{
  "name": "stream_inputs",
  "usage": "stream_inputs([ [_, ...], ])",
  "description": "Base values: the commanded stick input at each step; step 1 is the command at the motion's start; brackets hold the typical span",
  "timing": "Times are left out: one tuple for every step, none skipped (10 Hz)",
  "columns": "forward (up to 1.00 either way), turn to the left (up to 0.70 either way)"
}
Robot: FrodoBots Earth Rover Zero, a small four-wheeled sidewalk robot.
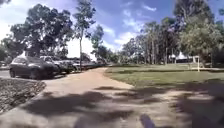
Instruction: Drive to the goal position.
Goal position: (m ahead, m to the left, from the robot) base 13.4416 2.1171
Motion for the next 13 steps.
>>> stream_inputs([
  [1.0,0.37],
  [1.0,0.03],
  [1.0,0.0],
  [1.0,0.0],
  [1.0,0.0],
  [1.0,0.0],
  [1.0,0.0],
  [1.0,0.0],
  [1.0,0.0],
  [1.0,0.0],
  [1.0,0.0],
  [1.0,0.0],
  [1.0,0.0],
])
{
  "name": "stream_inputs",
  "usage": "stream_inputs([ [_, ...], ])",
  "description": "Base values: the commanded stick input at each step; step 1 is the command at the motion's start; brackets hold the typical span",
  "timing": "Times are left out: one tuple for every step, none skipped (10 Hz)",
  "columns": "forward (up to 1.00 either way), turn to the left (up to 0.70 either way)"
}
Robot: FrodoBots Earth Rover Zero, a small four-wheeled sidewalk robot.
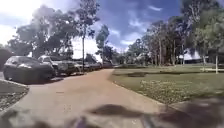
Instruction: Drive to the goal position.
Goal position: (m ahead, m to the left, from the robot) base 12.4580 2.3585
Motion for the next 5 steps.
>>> stream_inputs([
  [1.0,0.0],
  [1.0,0.33],
  [1.0,0.4],
  [1.0,0.4],
  [1.0,0.4],
])
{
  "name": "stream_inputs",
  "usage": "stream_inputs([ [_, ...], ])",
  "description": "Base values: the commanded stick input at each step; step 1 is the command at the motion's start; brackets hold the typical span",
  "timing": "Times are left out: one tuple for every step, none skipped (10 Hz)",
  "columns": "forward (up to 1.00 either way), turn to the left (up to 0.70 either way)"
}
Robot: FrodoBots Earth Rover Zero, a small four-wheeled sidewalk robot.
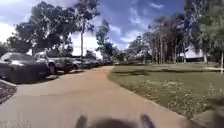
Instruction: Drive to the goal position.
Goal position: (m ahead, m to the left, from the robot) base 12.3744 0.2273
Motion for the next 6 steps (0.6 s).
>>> stream_inputs([
  [1.0,0.4],
  [1.0,0.4],
  [1.0,0.4],
  [1.0,0.4],
  [1.0,0.4],
  [1.0,0.4],
])
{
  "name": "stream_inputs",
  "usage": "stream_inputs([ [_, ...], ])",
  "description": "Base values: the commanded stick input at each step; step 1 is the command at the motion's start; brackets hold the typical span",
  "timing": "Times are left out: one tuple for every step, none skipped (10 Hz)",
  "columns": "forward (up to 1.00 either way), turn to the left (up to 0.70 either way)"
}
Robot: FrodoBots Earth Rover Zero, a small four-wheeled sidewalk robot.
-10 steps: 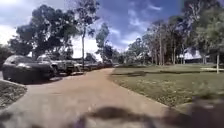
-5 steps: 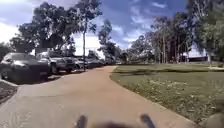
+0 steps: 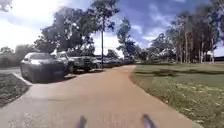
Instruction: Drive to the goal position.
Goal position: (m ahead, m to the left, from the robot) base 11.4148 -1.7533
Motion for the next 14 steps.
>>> stream_inputs([
  [1.0,0.33],
  [1.0,0.0],
  [1.0,0.0],
  [1.0,0.0],
  [1.0,0.0],
  [1.0,0.0],
  [1.0,0.0],
  [1.0,0.0],
  [1.0,0.0],
  [1.0,0.0],
  [1.0,0.0],
  [1.0,0.0],
  [1.0,0.0],
  [1.0,0.0],
])
